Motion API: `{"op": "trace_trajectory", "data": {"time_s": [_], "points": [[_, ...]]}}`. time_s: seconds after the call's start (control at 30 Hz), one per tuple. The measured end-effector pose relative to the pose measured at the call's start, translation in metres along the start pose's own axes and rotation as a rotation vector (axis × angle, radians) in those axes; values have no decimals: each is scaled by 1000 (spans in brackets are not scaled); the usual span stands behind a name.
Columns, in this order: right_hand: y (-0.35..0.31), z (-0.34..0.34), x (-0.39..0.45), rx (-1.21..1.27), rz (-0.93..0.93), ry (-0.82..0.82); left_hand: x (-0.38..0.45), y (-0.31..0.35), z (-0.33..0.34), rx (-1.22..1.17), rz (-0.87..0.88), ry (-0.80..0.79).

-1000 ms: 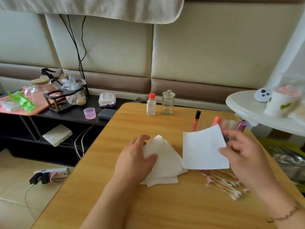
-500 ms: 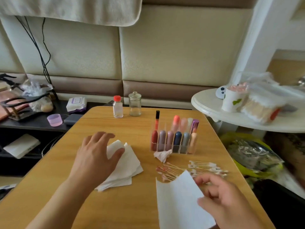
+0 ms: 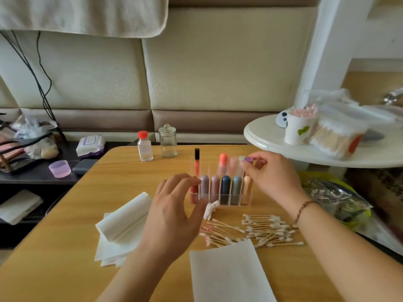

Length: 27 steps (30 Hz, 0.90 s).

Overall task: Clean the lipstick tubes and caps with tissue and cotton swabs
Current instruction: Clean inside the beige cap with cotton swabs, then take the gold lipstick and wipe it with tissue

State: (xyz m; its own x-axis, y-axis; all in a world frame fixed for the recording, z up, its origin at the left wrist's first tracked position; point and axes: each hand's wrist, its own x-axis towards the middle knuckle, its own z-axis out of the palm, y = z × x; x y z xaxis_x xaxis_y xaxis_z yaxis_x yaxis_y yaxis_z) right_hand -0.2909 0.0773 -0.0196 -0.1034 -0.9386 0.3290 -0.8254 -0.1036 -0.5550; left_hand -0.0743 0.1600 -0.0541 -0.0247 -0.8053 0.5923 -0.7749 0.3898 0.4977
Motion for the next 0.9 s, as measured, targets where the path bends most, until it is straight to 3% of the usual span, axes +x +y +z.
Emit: {"op": "trace_trajectory", "data": {"time_s": [0.07,0.17,0.23,0.3,0.43,0.53,0.8,0.9], "points": [[-2,2,4,26,-33,17,-3,-3,1,-31,-1,20],[-6,-5,2,93,-148,182,-7,-2,1,-112,-1,41],[-17,-16,-10,209,-283,313,-8,1,1,-151,0,47],[-35,-25,-31,343,-367,345,-11,4,0,-190,-8,43],[-63,-15,-88,723,-208,41,-16,12,-1,-299,49,-60],[-69,4,-109,1005,-126,-155,-17,18,-2,-518,109,-114],[-72,21,-112,1196,-82,-154,-19,19,-6,-541,12,-96],[-74,12,-103,1186,-55,-30,-18,16,-10,-621,-87,-134]]}}
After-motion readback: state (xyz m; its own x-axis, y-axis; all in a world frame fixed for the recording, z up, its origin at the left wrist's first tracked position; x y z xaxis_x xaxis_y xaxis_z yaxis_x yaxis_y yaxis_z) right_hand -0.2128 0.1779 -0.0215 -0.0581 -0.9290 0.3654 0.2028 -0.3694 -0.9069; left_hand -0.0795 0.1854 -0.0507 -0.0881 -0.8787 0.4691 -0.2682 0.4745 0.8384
